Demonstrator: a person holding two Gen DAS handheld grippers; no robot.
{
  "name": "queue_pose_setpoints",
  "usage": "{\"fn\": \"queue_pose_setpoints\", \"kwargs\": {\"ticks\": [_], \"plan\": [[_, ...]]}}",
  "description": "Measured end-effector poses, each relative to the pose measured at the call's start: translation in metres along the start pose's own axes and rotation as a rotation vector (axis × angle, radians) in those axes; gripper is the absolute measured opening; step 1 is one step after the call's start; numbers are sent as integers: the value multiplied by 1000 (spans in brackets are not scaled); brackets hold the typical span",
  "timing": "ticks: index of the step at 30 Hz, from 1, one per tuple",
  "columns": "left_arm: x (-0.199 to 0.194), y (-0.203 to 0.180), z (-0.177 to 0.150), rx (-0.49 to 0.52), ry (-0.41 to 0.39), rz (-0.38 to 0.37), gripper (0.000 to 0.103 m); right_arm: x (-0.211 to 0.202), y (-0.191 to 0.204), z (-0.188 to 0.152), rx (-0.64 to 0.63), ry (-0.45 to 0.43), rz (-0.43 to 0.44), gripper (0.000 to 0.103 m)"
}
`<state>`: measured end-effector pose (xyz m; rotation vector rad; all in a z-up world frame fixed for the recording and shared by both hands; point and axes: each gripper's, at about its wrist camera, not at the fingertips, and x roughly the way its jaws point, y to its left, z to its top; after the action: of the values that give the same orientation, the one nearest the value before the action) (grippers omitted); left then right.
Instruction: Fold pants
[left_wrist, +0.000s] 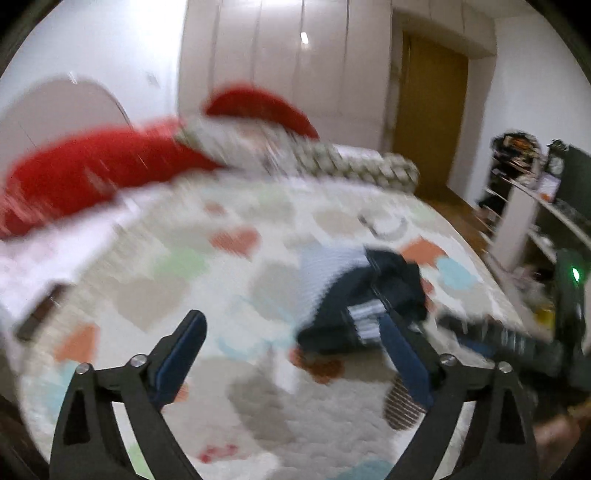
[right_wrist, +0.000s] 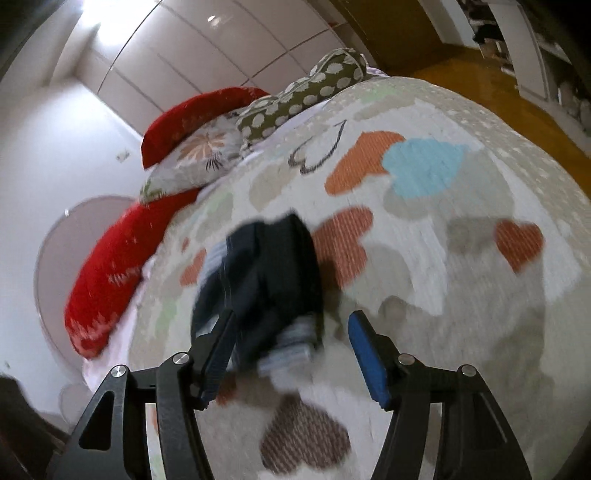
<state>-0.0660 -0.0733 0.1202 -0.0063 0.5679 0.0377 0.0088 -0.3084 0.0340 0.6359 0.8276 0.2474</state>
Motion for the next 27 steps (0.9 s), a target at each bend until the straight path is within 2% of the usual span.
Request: {"fn": "queue_pose_setpoints", "kwargs": {"ticks": [2, 5, 8, 10, 13, 18, 23, 27], "plan": [[-22, 0, 1, 20, -82, 50, 103, -9, 7, -17, -57, -1, -26, 67], [-50, 3, 4, 14, -172, 100, 103, -19, 16, -35, -111, -3, -42, 67], [-73, 10, 6, -12, -213, 105, 103, -36, 22, -52, -156, -14, -64, 68], [-79, 15, 7, -35, -186, 93, 103, -45, 25, -61, -178, -27, -82, 68], [-79, 21, 5, -52, -123, 35, 103, -58, 32, -74, -232, -44, -116, 71], [-56, 21, -6, -68, 30, -2, 103, -57, 40, -94, -308, -12, -158, 74], [-40, 13, -21, -40, 131, 34, 103, -47, 38, -108, -317, 38, -169, 74], [-32, 10, -30, -38, 183, 18, 103, -41, 44, -120, -362, 52, -189, 74]]}}
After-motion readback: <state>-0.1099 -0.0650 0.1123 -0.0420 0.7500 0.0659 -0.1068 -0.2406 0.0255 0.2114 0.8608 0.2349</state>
